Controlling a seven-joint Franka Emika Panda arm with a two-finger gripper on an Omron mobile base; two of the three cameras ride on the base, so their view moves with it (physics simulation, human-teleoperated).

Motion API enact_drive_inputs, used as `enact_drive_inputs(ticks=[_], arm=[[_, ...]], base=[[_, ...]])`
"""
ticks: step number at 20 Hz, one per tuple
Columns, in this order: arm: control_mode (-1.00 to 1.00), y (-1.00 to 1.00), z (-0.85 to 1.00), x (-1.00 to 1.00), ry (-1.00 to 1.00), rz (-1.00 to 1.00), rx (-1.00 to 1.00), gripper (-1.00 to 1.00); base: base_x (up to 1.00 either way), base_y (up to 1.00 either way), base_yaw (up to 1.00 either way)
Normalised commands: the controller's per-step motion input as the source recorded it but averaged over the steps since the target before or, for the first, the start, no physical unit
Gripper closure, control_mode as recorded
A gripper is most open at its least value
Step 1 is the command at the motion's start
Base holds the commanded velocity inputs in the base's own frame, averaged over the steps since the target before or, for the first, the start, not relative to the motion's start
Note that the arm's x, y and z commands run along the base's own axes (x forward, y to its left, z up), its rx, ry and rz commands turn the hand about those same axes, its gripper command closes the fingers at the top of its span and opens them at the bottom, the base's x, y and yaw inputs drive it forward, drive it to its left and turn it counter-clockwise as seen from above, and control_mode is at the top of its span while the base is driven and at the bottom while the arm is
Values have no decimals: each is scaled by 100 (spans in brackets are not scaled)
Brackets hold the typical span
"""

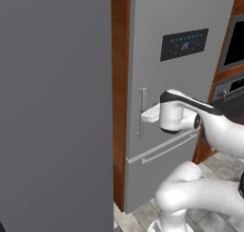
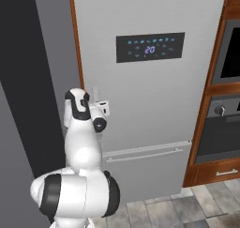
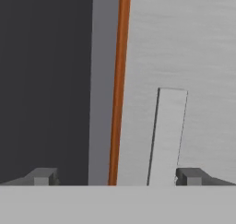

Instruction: Open the fridge, grab two sodas, and place both sodas inside the bowl with ice on the dining counter.

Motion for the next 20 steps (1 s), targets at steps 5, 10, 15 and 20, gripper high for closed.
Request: enact_drive_inputs(ticks=[5, 10, 15, 20], arm=[[-100, 2, -1, 36, 0, 0, 0, -100], [-100, 0, -4, 25, 0, 0, 0, -100], [-100, -2, -2, 14, -4, 0, 1, -100], [-100, -16, 2, 3, -8, 0, 2, -100]], base=[[0, 0, 0], [0, 0, 0], [0, 0, 0], [0, 0, 0]])
